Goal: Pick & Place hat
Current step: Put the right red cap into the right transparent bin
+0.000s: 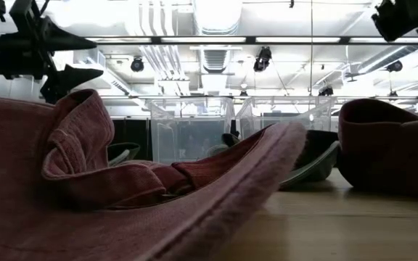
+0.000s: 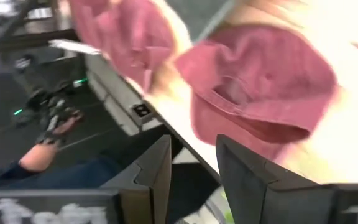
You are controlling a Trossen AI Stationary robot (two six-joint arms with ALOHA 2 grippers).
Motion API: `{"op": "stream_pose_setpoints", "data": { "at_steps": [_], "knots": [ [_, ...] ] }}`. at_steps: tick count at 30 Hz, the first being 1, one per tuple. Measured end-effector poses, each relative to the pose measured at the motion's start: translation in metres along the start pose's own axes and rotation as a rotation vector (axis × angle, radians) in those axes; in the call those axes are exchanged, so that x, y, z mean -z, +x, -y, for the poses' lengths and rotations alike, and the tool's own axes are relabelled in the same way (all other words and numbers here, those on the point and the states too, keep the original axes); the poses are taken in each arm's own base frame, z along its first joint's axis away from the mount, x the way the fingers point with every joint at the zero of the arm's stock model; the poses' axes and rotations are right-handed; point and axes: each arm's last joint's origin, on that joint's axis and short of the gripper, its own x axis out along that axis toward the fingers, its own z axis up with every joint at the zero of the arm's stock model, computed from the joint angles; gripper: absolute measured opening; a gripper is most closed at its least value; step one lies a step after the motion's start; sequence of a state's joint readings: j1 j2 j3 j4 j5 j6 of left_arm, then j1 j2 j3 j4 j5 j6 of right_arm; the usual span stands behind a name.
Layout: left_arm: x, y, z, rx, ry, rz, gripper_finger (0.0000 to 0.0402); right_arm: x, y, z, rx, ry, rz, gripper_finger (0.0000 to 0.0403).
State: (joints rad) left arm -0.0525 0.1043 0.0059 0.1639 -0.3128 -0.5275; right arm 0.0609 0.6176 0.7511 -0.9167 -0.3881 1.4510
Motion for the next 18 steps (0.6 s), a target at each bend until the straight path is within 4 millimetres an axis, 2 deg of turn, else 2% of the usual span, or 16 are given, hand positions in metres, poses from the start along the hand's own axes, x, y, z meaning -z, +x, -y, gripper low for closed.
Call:
{"op": "stream_pose_setpoints", "data": {
  "at_steps": [4, 8, 13, 18],
  "knots": [
    [-0.001, 0.0, 0.001, 0.001, -0.122, 0.002, 0.0275, -0.006, 0.017, -0.006, 0.084, 0.071, -0.057, 0.0123],
    [-0.004, 0.0, 0.002, 0.007, -0.206, 0.009, 0.0275, -0.008, 0.036, -0.01, 0.171, 0.109, -0.187, 0.0129],
    [-0.004, 0.0, 0.002, 0.008, -0.213, 0.01, 0.0275, -0.003, 0.055, -0.006, 0.326, 0.136, -0.346, 0.0167],
    [-0.005, 0.0, 0.003, 0.01, -0.251, 0.012, 0.0275, 0.002, 0.073, -0.002, 0.42, 0.121, -0.407, 0.0206]
  ]
}}
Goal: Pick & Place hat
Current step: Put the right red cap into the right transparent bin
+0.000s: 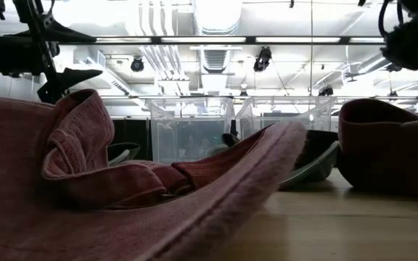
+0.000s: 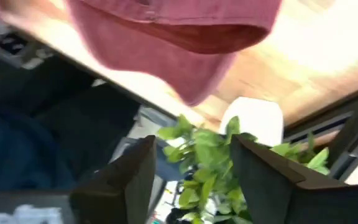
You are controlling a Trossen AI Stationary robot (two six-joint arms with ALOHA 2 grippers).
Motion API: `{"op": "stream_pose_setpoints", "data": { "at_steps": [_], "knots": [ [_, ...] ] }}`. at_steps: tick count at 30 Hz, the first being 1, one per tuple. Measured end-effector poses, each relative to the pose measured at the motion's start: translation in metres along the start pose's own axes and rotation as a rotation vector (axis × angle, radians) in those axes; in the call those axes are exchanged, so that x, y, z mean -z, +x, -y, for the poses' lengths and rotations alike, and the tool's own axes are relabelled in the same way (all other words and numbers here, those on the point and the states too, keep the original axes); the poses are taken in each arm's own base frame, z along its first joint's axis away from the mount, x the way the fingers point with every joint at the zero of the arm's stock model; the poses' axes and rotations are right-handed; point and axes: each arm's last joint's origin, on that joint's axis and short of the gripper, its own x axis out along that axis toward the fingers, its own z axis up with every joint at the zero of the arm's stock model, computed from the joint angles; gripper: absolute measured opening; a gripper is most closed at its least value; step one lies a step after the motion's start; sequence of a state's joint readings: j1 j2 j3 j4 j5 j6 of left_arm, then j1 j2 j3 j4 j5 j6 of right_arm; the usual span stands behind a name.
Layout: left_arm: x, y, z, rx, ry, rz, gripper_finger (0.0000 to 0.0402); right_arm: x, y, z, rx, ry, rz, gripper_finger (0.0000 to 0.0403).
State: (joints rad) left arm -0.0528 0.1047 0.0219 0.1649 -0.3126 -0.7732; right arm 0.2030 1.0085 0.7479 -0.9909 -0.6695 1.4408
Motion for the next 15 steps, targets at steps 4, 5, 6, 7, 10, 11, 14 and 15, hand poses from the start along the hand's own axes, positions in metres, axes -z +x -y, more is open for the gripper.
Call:
{"op": "stream_pose_setpoints", "data": {
  "at_steps": [4, 5, 6, 7, 10, 11, 14, 15],
  "knots": [
    [0.0, 0.0, 0.0, 0.001, -0.003, 0.0, 0.0275, -0.006, 0.015, -0.002, 0.073, -0.01, -0.016, 0.0214],
    [0.0, 0.0, 0.0, 0.001, -0.003, 0.0, 0.0275, -0.008, 0.019, -0.002, 0.094, -0.006, -0.02, 0.0214],
    [0.0, 0.0, 0.0, 0.002, -0.003, 0.001, 0.0275, -0.01, 0.023, -0.002, 0.114, -0.004, -0.023, 0.0214],
    [0.0, 0.0, 0.001, 0.002, -0.003, 0.001, 0.0275, -0.012, 0.027, -0.003, 0.129, -0.005, -0.024, 0.0215],
    [0.0, 0.0, 0.0, 0.001, -0.003, 0.0, 0.0275, -0.018, 0.037, -0.006, 0.138, -0.025, -0.027, 0.0215],
    [-0.001, 0.0, 0.001, 0.002, -0.003, 0.001, 0.0275, -0.02, 0.041, -0.007, 0.139, -0.031, -0.029, 0.0215],
    [-0.001, 0.0, 0.001, 0.003, -0.004, 0.002, 0.0275, -0.024, 0.051, -0.01, 0.169, -0.036, -0.038, 0.0215],
    [-0.001, 0.0, 0.001, 0.003, -0.004, 0.002, 0.0275, -0.025, 0.055, -0.011, 0.177, -0.045, -0.043, 0.0215]
  ]
}}
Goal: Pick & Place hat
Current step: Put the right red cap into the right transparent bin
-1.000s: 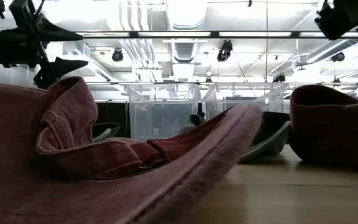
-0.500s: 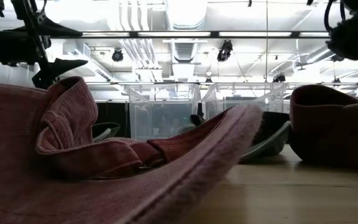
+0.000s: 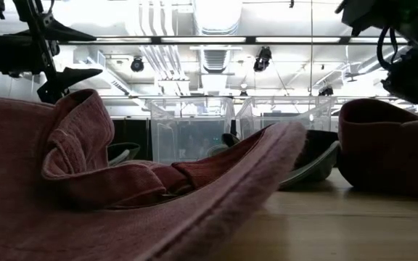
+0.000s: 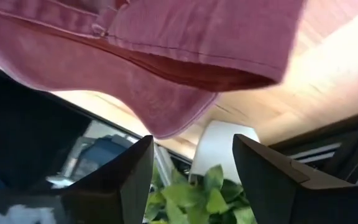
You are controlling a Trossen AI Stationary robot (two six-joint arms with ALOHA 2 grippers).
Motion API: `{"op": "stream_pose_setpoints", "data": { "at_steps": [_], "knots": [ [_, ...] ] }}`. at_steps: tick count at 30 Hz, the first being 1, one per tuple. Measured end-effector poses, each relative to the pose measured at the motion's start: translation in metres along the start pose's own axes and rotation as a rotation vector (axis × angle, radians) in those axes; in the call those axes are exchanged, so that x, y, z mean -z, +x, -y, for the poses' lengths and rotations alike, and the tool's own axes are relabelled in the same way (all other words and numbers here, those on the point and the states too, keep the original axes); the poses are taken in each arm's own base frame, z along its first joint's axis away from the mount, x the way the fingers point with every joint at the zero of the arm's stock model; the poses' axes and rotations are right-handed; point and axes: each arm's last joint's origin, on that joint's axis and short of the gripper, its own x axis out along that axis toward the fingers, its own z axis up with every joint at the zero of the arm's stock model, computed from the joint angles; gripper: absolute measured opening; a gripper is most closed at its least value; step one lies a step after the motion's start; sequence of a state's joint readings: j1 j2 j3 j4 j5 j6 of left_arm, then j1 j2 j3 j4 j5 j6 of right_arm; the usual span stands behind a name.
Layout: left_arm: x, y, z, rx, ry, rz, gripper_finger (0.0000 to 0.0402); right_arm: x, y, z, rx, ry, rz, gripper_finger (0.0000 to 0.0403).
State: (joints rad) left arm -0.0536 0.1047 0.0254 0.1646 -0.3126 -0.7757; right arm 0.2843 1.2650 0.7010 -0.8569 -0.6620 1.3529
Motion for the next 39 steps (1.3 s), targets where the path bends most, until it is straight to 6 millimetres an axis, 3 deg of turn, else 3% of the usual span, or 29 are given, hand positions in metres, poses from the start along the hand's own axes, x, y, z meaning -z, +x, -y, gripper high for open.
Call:
{"op": "stream_pose_setpoints", "data": {
  "at_steps": [18, 24, 30, 39],
  "knots": [
    [0.0, 0.0, 0.0, 0.0, -0.007, 0.001, 0.0275, -0.02, 0.039, -0.017, 0.048, -0.072, -0.077, 0.0206],
    [0.0, 0.0, 0.0, 0.001, -0.019, 0.002, 0.0275, -0.026, 0.046, -0.018, 0.061, -0.06, -0.08, 0.0144],
    [0.0, 0.0, 0.0, 0.001, -0.019, 0.003, 0.0275, -0.027, 0.046, -0.019, 0.061, -0.045, -0.062, 0.0026],
    [-0.001, 0.0, 0.0, 0.002, -0.019, 0.003, 0.0275, -0.013, 0.028, -0.019, -0.015, -0.044, -0.024, 0.001]
  ]
}}
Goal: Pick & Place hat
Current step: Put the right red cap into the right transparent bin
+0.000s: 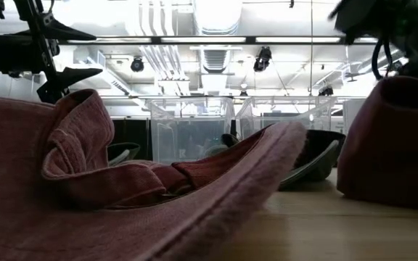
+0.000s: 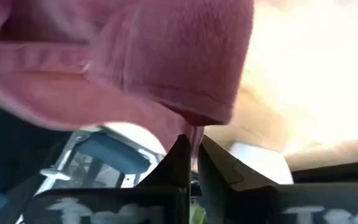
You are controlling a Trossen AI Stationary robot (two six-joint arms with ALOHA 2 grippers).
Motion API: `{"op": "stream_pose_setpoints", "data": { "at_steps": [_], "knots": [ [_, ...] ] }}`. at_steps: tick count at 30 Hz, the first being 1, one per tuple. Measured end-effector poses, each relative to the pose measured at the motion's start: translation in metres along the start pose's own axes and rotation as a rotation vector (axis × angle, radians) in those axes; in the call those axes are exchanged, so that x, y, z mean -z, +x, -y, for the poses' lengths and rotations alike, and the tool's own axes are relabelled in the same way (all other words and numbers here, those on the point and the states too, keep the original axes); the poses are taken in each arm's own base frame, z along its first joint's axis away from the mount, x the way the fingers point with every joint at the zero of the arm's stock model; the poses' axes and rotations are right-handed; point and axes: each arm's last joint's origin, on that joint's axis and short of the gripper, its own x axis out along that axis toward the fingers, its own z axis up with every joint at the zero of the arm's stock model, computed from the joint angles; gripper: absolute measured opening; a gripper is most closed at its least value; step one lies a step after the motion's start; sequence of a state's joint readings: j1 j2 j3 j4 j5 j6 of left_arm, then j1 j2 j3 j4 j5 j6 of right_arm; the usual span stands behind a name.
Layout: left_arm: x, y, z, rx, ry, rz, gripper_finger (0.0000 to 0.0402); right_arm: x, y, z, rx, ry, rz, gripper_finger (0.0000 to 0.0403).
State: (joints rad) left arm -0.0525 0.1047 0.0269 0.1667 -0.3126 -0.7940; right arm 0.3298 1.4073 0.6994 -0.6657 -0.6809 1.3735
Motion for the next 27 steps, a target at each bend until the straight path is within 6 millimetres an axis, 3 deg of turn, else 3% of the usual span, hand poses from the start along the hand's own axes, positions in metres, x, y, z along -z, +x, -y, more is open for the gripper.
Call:
{"op": "stream_pose_setpoints", "data": {
  "at_steps": [20, 27],
  "knots": [
    [0.0, 0.0, 0.0, -0.001, 0.001, -0.002, 0.0275, 0.056, -0.072, 0.015, -0.361, -0.011, 0.208, 0.0008],
    [0.0, 0.0, 0.0, -0.001, 0.001, -0.002, 0.0275, 0.073, -0.09, 0.018, -0.451, -0.066, 0.181, 0.0008]
  ]
}}
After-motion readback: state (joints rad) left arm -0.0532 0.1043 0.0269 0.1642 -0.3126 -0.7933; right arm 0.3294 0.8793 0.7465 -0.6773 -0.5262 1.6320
